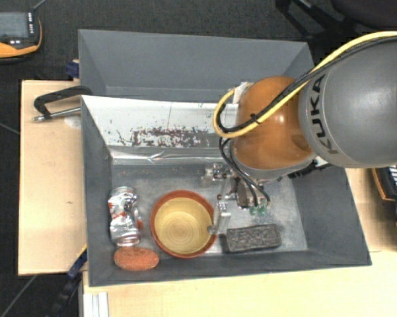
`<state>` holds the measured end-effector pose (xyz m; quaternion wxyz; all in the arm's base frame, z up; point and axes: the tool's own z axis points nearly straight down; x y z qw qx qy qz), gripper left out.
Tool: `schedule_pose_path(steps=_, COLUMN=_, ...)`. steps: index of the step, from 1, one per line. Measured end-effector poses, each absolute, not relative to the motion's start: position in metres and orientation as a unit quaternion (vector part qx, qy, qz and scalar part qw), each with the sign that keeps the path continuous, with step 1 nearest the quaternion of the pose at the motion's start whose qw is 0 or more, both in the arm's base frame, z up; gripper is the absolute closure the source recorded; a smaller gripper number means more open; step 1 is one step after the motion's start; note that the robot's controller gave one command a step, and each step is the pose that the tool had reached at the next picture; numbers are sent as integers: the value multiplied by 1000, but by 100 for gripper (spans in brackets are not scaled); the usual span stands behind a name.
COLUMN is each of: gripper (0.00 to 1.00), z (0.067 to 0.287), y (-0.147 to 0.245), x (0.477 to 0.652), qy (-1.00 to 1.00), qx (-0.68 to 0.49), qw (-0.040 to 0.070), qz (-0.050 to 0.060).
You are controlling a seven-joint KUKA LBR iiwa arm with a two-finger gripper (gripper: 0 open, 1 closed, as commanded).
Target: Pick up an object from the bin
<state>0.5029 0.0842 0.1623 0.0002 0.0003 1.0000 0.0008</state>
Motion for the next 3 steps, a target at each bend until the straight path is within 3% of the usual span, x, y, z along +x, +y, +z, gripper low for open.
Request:
schedule_pose_path(steps=1, gripper=0, z=71, y=89, x=501, qy=978, qx=-210, qw=4, qz=1)
schedule_pose_path(steps=2, gripper=100, z=75, y=90, x=508, qy=978, qx=-209, qw=17, qz=2)
schedule_pose_path(steps=3, gripper=100, z=177, y=77, x=505, qy=980, qx=-200, qw=24, qz=2)
